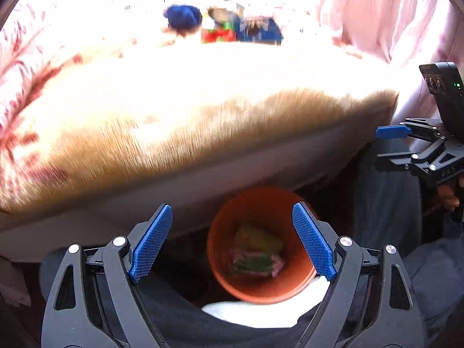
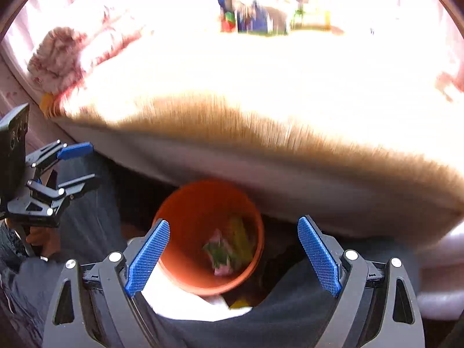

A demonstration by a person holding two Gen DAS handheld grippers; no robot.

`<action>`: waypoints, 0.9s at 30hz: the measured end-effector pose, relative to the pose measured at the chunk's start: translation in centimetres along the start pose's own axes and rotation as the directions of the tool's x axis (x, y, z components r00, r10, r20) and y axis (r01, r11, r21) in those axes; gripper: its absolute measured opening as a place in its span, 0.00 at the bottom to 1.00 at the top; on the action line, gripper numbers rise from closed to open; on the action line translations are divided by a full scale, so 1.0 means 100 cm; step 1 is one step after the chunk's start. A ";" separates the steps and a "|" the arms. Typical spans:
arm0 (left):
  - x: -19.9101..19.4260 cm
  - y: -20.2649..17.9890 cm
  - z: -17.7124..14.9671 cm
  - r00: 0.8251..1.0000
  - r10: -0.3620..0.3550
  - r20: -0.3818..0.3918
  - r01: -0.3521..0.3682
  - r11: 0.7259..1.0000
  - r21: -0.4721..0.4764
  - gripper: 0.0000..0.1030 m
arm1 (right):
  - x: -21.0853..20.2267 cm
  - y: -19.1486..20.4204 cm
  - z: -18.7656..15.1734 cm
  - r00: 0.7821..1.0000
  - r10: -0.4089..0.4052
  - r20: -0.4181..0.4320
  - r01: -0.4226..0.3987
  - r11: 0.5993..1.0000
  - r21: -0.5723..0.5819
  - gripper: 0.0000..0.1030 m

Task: Collect trash
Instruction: 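Grasp the torn white milk carton with the right tool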

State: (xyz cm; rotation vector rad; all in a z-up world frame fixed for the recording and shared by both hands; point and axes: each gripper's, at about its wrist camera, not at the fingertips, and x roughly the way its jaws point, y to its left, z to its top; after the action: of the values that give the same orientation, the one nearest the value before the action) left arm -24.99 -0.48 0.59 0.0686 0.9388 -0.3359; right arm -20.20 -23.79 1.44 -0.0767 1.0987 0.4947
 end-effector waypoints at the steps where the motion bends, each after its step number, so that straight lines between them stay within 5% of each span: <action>1: -0.004 0.002 0.004 1.000 0.003 0.018 -0.003 1.000 -0.004 0.81 | -0.007 -0.002 0.003 1.000 -0.009 0.027 0.009 1.000 -0.006 0.86; 7: -0.016 0.001 0.041 0.994 0.014 0.112 -0.005 0.997 -0.075 0.82 | -0.024 -0.012 0.059 0.980 -0.049 0.192 0.053 0.998 -0.018 0.86; 11: -0.020 0.005 0.069 0.988 0.046 0.146 -0.031 0.994 -0.104 0.82 | -0.016 -0.018 0.107 0.972 -0.051 0.230 0.056 0.998 -0.011 0.86; 19: 0.000 0.019 0.096 0.989 0.064 0.133 -0.045 0.989 -0.141 0.82 | 0.028 -0.038 0.182 0.977 -0.040 0.210 0.039 0.999 0.009 0.86; 27: 0.017 0.031 0.114 0.991 0.067 0.112 -0.050 0.987 -0.155 0.82 | 0.076 -0.051 0.219 0.991 -0.014 0.132 0.010 0.999 0.031 0.86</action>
State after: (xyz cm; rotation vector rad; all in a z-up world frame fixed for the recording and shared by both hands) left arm -14.24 -0.25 5.74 -0.0622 0.8415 -0.2109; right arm 2.91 -19.13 4.02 -0.0238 0.9753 0.4659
